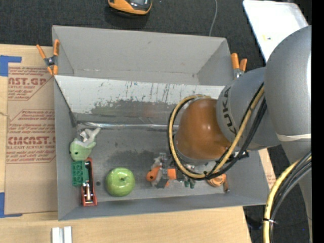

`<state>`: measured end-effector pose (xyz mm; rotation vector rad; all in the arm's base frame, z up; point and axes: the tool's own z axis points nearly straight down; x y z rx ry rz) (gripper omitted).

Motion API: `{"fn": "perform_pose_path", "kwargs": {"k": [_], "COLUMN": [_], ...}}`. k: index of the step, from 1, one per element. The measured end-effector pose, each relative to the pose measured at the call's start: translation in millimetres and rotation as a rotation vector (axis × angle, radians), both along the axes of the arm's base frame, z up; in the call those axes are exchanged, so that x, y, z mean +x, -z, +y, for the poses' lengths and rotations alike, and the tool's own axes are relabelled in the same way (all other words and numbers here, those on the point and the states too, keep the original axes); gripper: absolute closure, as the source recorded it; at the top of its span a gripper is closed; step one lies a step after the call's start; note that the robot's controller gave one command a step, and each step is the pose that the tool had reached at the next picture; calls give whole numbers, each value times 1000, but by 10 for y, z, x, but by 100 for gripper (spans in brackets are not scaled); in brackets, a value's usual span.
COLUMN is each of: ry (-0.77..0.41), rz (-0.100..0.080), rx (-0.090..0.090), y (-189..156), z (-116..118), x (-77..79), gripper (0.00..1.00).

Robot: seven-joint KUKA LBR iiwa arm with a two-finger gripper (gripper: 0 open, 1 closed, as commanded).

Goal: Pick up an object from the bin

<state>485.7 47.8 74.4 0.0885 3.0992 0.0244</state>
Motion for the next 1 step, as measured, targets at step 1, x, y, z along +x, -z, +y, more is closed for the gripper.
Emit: {"fn": "perform_pose_path", "kwargs": {"k": [1], "ry": [62], "rz": [3], "rx": [1], "y": [8], "z": [22], "x": [-5], "gripper": [100]}}
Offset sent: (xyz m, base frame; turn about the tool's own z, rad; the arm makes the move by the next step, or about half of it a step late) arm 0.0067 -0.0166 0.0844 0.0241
